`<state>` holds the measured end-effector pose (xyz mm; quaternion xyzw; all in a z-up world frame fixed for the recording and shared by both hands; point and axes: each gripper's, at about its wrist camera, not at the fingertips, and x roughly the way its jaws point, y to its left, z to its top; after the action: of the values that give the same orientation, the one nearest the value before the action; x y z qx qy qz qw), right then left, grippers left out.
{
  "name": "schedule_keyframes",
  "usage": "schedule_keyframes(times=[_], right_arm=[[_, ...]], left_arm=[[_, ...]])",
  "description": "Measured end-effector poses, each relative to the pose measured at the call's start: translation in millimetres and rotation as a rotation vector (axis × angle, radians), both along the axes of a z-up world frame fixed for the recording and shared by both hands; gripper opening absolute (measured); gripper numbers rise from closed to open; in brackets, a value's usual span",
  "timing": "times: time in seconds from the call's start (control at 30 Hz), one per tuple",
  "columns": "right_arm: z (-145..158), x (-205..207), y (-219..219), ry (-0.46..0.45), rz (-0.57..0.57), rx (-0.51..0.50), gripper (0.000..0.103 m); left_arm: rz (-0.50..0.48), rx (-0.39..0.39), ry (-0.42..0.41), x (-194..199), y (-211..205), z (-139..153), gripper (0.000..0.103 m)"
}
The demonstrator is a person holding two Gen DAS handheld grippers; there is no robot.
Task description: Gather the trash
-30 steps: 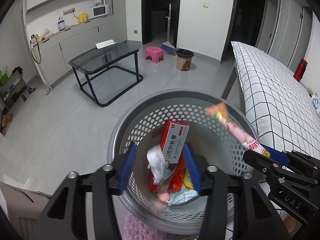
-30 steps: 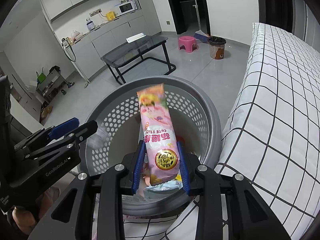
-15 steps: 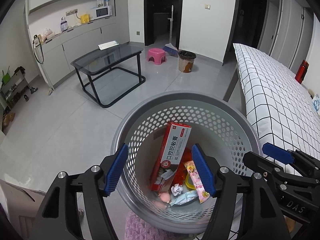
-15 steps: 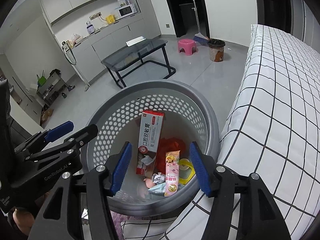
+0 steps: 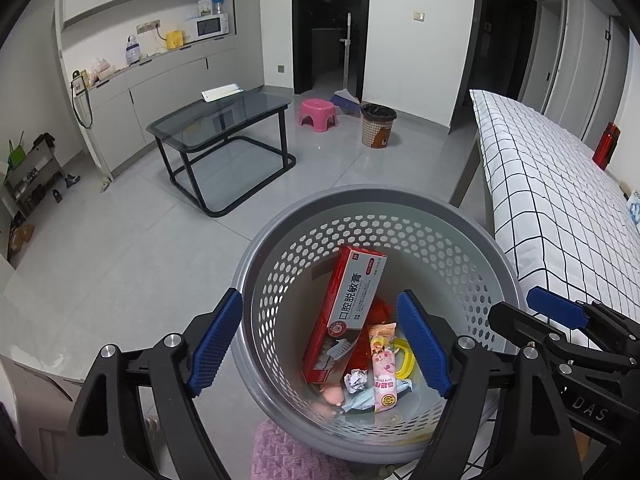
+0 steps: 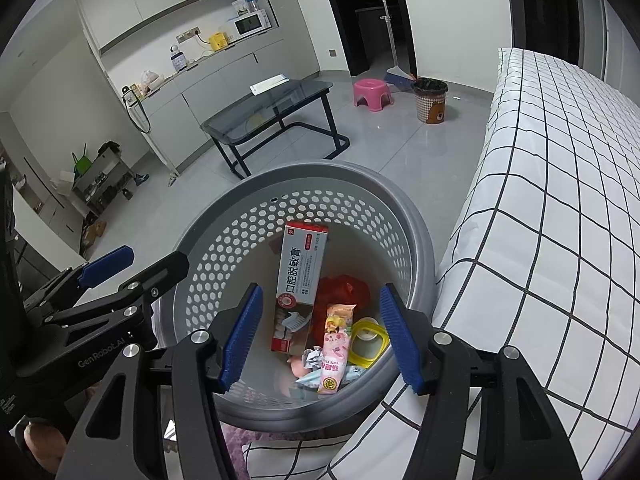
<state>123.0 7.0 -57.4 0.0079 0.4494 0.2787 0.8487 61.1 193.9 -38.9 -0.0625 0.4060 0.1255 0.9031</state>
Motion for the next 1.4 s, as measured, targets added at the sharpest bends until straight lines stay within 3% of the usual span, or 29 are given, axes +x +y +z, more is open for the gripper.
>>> schedule_keyframes(times=[0.67, 1.4], right_arm=[[-1.5, 2.9, -3.2, 0.000, -0.003, 0.003, 0.060], [-0.4, 4.0, -5.6, -0.003, -0.008, 0.007, 0.063]], left_arm=[[0.027, 0.026, -0.010, -6.9, 2.5, 8.9, 0.096], [0.042, 0.029, 0.002, -4.9, 3.8, 3.4, 0.096]])
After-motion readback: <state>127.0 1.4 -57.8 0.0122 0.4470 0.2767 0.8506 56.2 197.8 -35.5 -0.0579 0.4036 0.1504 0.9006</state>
